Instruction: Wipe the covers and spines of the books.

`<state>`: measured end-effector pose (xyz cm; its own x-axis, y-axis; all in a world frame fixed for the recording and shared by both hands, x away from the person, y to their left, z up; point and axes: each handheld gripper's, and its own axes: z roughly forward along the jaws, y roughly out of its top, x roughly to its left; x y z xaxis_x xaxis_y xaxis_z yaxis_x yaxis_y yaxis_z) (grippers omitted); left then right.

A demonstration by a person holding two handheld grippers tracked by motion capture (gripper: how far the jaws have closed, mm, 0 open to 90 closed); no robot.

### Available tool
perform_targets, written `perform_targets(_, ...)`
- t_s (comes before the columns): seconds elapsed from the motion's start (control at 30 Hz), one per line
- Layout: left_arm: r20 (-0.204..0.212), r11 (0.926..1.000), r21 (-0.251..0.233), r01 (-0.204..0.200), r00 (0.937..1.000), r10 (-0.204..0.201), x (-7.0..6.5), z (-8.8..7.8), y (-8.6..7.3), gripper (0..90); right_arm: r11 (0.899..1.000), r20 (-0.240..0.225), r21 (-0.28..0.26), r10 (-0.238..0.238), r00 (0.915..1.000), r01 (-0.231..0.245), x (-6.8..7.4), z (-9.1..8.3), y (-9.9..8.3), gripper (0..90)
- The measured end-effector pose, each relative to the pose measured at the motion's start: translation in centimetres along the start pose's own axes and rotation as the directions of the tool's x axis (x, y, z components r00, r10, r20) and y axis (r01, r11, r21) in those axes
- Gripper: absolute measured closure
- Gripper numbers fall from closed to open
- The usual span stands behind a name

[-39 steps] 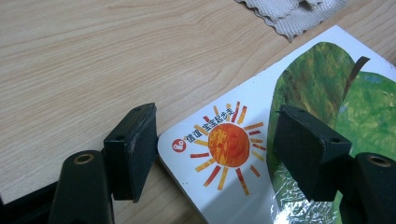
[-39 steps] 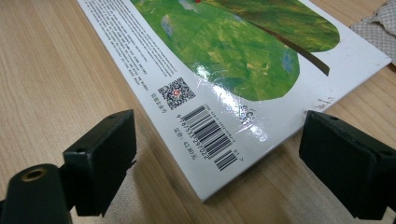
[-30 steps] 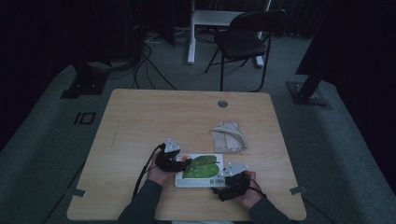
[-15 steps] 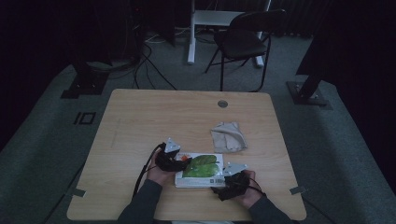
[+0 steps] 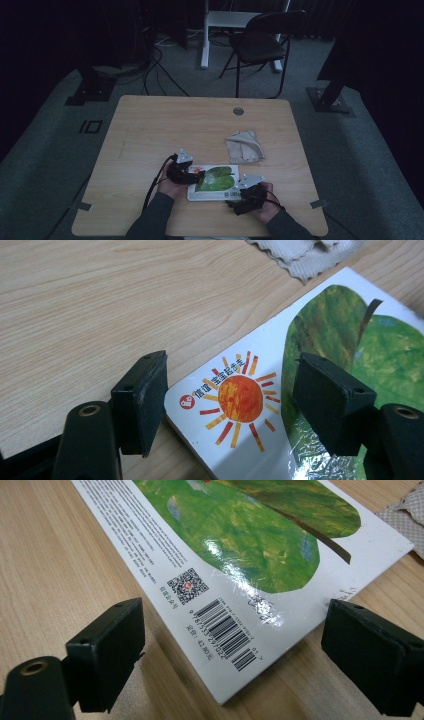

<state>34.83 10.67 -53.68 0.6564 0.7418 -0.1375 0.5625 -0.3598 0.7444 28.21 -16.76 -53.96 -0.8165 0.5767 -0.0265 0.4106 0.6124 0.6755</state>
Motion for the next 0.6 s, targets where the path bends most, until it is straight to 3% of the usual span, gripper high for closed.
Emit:
perform_targets(0.17, 0.022, 0.9993, -0.03, 0.02, 0.9996, -0.019, 0.1, -0.7, 0.2, 31.2, 1.0, 0.0, 0.005, -0.008, 1.0, 0.008, 0.0, 0.0, 0.0, 9.7)
perform_targets(0.2, 0.023, 0.9983, -0.054, 0.02, 0.9996, -0.019, 0.0, -1.1, 0.4, 31.2, 1.0, 0.0, 0.004, -0.008, 1.0, 0.008, 0.0, 0.0, 0.1, 9.6)
perform_targets(0.37, 0.008, 0.9987, -0.052, 0.004, 1.0, -0.004, -0.4, -1.4, 0.7, 31.0, 1.0, 0.005, 0.005, -0.011, 0.9999, 0.011, 0.0, 0.0, 0.1, 9.6)
perform_targets(0.6, 0.01, 0.9953, -0.097, 0.0, 1.0, 0.001, -0.8, -2.4, 1.3, 31.0, 1.0, 0.023, -0.002, -0.019, 0.9996, 0.019, 0.2, 0.1, 0.3, 9.6)
